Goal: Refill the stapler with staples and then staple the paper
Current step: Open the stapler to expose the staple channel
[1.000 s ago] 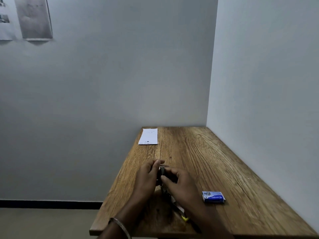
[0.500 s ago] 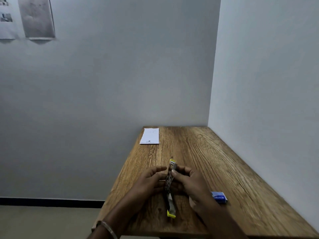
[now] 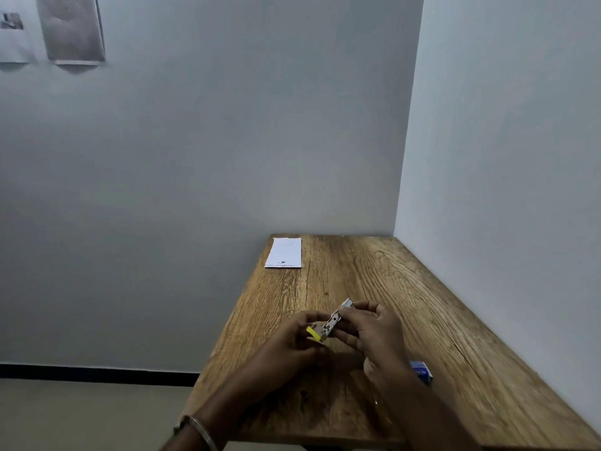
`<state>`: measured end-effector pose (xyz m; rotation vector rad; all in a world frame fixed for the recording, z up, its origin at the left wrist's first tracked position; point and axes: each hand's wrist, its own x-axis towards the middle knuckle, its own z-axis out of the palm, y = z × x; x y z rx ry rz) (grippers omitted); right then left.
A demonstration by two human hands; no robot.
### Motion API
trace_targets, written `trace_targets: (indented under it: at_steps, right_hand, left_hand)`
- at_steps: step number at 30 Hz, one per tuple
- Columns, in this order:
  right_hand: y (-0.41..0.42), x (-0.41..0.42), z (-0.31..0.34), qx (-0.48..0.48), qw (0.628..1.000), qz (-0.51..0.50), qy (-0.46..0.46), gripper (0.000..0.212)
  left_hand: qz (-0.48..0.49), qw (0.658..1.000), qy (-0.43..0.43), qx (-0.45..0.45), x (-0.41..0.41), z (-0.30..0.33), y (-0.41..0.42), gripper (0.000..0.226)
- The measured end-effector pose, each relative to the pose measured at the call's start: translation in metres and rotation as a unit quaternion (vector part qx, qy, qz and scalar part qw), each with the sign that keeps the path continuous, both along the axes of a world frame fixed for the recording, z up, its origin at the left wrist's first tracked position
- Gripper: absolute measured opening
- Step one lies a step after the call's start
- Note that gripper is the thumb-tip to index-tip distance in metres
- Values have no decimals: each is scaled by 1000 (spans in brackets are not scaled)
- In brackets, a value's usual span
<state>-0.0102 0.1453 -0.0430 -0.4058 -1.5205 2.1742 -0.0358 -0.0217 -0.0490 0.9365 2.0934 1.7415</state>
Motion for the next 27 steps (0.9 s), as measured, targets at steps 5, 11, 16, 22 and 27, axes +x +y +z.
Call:
trace_targets:
  at_steps: [5,11,16,22,27]
  right_hand:
    - [-4,2,-5,32,999,14,16,28]
    - [0,9,-9,136,990,37,12,12]
    - [2,18,-6,405,910,-82,49,14]
    - [-9,26,-7,533,836,-115,66,15]
    - [-15,29,-2,537,836,-107,45,17]
  left_hand:
    - [101,992,69,30,2,-5,8,15]
    - [149,987,19,51,2,-5,1,12]
    - [143,987,-23,63,0,-5,-1,16]
    - [141,988,-7,57,-1,-8,1,14]
    - [142,989,7,33,-2,-12,1,14]
